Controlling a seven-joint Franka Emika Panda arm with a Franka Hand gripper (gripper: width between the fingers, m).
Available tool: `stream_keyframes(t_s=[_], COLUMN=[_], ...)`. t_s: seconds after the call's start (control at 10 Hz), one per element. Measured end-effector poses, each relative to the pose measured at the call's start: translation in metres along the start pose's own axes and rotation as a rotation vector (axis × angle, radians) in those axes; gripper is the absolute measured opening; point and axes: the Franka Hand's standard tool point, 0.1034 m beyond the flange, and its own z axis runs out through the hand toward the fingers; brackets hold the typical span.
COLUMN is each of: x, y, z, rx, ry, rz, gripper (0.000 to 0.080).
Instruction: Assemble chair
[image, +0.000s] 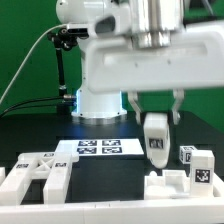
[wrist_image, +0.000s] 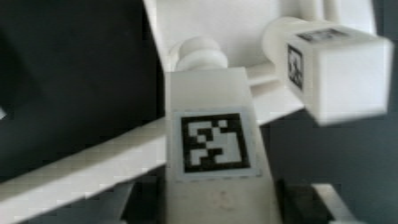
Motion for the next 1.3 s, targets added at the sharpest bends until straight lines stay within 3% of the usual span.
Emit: stream_keyframes(t_s=[0.3,0.6,1.0,1.3], x=[-0.026,-0.033,-0.020,-0.019], y=[-0.010,-0.027,-0.019,-0.021], z=[0.011,0.015,-0.010,-0.010], rx=[0.006,0.049,0.055,0.059], ry=[0.091,0.194,0.227,0.237], rz=[0.110,0.082,-0.009,-0.014], gripper=[0.0287,0.0287,0.0287,0.0287])
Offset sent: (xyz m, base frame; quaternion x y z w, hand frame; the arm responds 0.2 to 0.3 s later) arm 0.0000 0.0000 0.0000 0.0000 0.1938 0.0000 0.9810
